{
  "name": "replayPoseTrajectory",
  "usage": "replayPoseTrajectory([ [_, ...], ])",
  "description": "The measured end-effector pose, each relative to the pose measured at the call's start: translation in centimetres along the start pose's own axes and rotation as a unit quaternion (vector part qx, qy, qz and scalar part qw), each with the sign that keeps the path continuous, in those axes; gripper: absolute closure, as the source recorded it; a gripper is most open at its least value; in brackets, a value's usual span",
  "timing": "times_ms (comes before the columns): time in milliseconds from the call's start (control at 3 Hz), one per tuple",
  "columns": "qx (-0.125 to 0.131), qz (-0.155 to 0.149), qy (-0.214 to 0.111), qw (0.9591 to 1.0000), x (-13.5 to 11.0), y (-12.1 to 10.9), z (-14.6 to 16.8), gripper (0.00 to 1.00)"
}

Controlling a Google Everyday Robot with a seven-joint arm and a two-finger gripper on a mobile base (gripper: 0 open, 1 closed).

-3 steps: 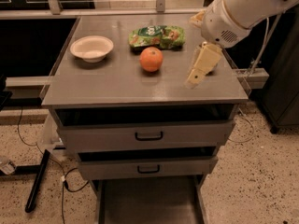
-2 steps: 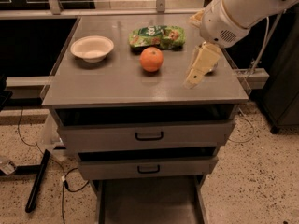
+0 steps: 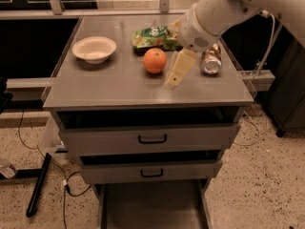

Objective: Place orange into bottom drawer

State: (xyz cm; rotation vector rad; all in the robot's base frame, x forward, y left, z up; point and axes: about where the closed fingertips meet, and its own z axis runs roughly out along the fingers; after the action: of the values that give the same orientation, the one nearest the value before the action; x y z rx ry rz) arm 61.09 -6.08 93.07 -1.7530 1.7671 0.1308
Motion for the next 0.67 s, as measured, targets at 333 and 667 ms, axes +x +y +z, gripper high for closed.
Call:
replayPoseTrajectory([
  [333, -0.023, 0.013, -0.037, 0.999, -0.9, -0.9, 3.0, 0.0],
  [667, -0.037, 0.028, -0.068, 0.9966, -1.5, -1.6, 4.9, 0.0],
])
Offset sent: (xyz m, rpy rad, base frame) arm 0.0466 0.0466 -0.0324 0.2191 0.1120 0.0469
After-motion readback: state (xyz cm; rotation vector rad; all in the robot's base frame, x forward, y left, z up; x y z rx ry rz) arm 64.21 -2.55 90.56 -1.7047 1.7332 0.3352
